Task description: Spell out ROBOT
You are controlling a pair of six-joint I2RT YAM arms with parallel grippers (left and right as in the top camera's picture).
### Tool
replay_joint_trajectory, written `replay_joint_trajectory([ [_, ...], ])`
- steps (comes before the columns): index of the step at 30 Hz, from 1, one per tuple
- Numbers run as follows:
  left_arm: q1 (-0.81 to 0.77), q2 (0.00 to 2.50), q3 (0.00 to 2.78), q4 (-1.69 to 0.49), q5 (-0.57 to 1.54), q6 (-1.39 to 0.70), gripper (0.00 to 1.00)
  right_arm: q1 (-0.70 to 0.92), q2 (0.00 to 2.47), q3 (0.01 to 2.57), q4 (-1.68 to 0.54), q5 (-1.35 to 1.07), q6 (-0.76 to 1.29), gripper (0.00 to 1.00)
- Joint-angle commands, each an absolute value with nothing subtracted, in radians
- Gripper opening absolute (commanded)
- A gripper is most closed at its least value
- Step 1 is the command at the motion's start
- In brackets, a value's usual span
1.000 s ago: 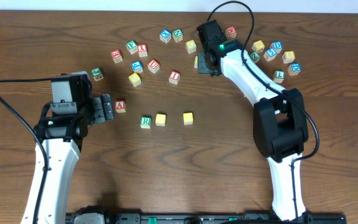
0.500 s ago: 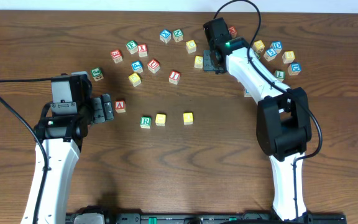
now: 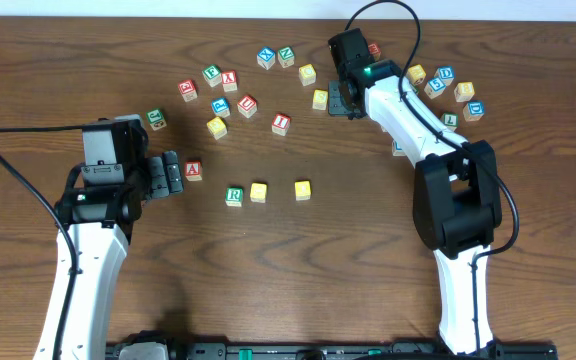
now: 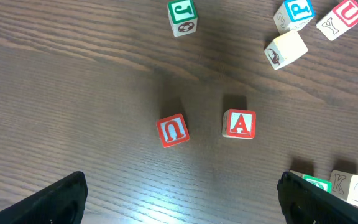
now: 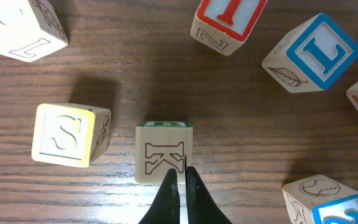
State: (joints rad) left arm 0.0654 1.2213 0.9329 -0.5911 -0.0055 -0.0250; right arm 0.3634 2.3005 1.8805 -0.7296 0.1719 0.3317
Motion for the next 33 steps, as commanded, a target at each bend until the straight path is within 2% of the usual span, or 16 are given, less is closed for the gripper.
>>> replay_joint_trajectory([
  [1, 0.070, 1.222, 0.962, -0.589, -0.007, -0.019, 0.96, 0.364, 2.306, 1.903, -0.736, 0.178, 0.324, 0.01],
  [17, 0.070, 1.222, 0.962, -0.589, -0.007, -0.019, 0.96, 0.398, 2.307, 1.903, -0.718, 0.177, 0.324, 0.01],
  [33, 0.070, 1.222, 0.962, -0.589, -0.007, -0.019, 0.96, 0.368, 2.310, 1.903, -0.706, 0.146, 0.324, 0.01],
])
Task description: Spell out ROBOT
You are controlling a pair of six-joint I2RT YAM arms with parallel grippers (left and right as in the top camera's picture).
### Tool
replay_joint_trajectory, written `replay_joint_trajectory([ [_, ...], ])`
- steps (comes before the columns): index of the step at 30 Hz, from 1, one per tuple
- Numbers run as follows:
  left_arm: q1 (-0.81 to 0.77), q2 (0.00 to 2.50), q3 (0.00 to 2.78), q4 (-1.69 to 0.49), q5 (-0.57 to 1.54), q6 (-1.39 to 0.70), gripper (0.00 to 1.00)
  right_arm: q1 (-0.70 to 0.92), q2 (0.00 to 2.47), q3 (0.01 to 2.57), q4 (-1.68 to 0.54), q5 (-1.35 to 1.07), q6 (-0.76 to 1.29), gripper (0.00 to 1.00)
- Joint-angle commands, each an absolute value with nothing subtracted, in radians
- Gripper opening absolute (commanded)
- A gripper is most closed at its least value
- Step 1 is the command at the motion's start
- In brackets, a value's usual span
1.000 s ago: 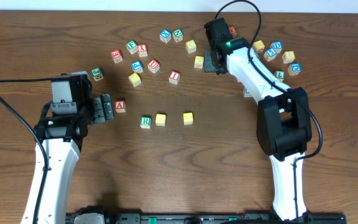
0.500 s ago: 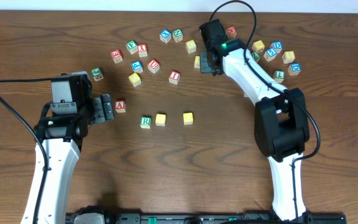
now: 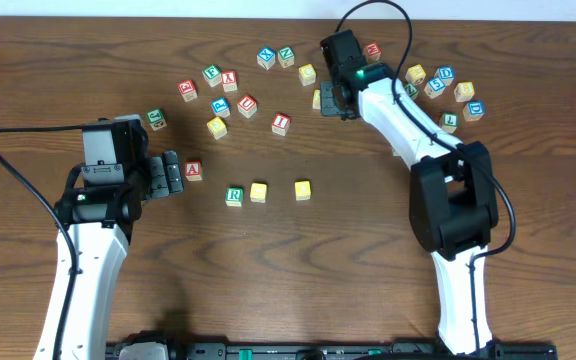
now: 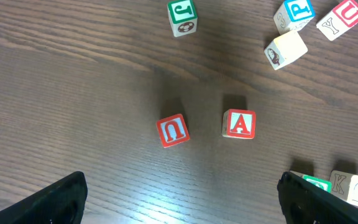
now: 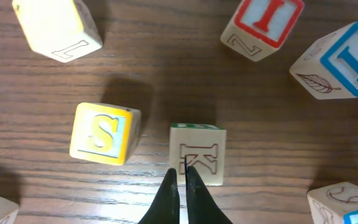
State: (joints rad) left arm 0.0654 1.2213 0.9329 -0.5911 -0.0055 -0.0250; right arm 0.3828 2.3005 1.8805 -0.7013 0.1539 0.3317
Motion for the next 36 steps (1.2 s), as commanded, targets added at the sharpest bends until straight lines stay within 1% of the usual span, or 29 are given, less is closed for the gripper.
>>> replay_joint_trajectory([
  [1, 0.070, 1.222, 0.962, -0.588, -0.007, -0.019, 0.96, 0.367, 2.310, 1.903, -0.707, 0.146, 0.324, 0.01],
  [23, 0.070, 1.222, 0.962, -0.588, -0.007, -0.019, 0.96, 0.368, 2.357, 1.902, -0.706, 0.143, 0.324, 0.01],
  [36, 0.070, 1.222, 0.962, -0.588, -0.007, -0.019, 0.96, 0.368, 2.357, 1.902, -0.741, 0.143, 0.328, 0.01],
])
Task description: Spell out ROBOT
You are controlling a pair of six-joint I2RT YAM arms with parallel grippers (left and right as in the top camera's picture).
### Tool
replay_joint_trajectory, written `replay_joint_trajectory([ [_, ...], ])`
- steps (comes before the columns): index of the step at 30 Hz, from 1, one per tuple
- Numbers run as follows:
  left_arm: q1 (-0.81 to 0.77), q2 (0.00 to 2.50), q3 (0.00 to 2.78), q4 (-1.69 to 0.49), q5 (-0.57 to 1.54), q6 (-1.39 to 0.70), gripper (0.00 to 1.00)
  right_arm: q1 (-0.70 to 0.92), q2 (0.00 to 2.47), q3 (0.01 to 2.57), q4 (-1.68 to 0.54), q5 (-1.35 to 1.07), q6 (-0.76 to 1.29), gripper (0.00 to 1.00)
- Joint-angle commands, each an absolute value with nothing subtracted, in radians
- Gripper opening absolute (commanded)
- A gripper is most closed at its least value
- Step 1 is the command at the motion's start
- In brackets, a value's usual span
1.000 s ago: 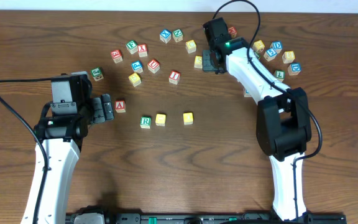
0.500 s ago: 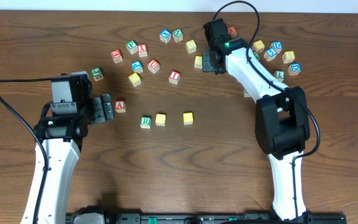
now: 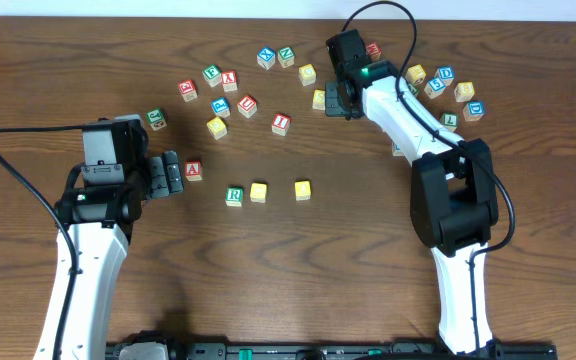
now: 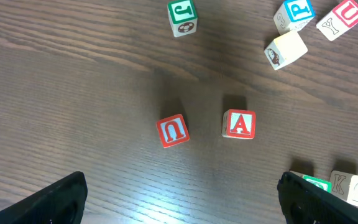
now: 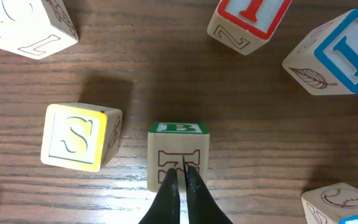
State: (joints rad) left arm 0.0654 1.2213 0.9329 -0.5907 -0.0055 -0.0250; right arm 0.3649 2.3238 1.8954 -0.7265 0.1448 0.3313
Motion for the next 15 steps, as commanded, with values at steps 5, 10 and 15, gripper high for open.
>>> replay_joint_trajectory([
  [5, 0.070, 1.222, 0.962, -0.588, -0.007, -0.019, 0.96, 0.370, 2.357, 1.901, -0.760, 0.143, 0.328, 0.01],
  [10, 0.070, 1.222, 0.962, -0.588, -0.007, -0.019, 0.96, 0.383, 2.357, 1.901, -0.760, 0.143, 0.329, 0.01],
  [15, 0.070, 1.222, 0.962, -0.589, -0.007, -0.019, 0.96, 0.395, 2.357, 1.897, -0.763, 0.143, 0.336, 0.01],
])
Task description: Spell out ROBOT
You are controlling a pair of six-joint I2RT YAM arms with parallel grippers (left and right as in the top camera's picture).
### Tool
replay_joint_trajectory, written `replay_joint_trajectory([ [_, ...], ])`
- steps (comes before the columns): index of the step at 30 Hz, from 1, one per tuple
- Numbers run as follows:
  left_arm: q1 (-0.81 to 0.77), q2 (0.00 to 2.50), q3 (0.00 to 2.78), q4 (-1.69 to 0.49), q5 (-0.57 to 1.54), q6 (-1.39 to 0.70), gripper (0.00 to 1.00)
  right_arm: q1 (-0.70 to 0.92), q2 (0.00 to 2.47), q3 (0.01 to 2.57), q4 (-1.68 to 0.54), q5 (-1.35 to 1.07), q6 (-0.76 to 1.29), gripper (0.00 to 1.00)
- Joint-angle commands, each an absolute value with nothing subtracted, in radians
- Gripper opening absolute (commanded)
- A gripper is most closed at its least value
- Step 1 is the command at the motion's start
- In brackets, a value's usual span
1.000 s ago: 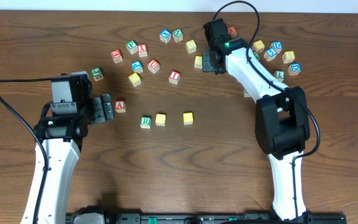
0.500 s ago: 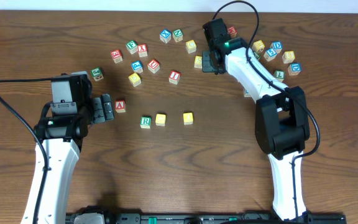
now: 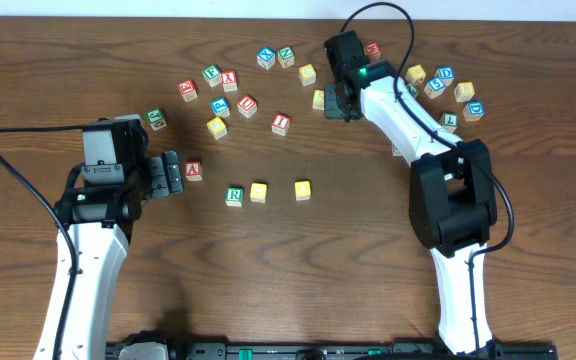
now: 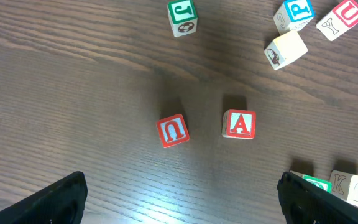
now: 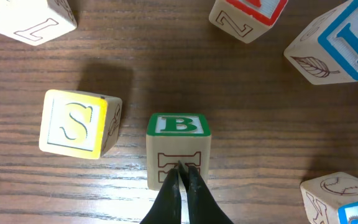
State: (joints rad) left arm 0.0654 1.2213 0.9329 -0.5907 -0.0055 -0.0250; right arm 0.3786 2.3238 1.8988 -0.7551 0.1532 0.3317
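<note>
In the right wrist view my right gripper (image 5: 180, 172) is shut, its fingertips pressed together against the near outlined face of a wooden block (image 5: 179, 152). That block's green B face (image 5: 179, 124) shows on its far side. From overhead the right gripper (image 3: 336, 100) sits among the upper blocks and hides that block. The R block (image 3: 234, 195) and two yellow blocks (image 3: 258, 191) (image 3: 302, 189) stand in a row mid-table. My left gripper (image 3: 169, 175) is open next to the red A block (image 3: 193, 169).
Round the B block lie a yellow S block (image 5: 74, 124), a blue L block (image 5: 347, 43), a red block (image 5: 247, 15) and a plain one (image 5: 27, 18). The left wrist view shows a red U block (image 4: 173, 130), the A block (image 4: 238, 124) and a green J block (image 4: 182, 15).
The block at my right fingertips has tipped further, so its green B face shows much more. The shut gripper still touches the outlined face. The left arm has not moved.
At first my shut right gripper touched the near edge of a block showing an outlined K. Then it was a little to the left with the block. Later the K lay sideways with a green sliver showing, and now the B face is plain. The left arm stayed still.
</note>
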Motion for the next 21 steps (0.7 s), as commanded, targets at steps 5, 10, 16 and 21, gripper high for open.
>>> replay_joint_trajectory([
  [5, 0.070, 1.222, 0.962, -0.589, -0.007, -0.019, 0.96, 0.408, 2.357, 1.872, -0.755, 0.143, 0.346, 0.01],
  [10, 0.070, 1.222, 0.962, -0.589, -0.007, -0.019, 0.96, 0.409, 2.357, 1.837, -0.746, 0.143, 0.360, 0.01],
  [16, 0.070, 1.222, 0.962, -0.589, -0.007, -0.019, 0.96, 0.410, 2.357, 1.830, -0.744, 0.143, 0.362, 0.01],
  [21, 0.070, 1.222, 0.962, -0.589, -0.007, -0.019, 0.96, 0.412, 2.357, 1.830, -0.742, 0.143, 0.362, 0.01],
])
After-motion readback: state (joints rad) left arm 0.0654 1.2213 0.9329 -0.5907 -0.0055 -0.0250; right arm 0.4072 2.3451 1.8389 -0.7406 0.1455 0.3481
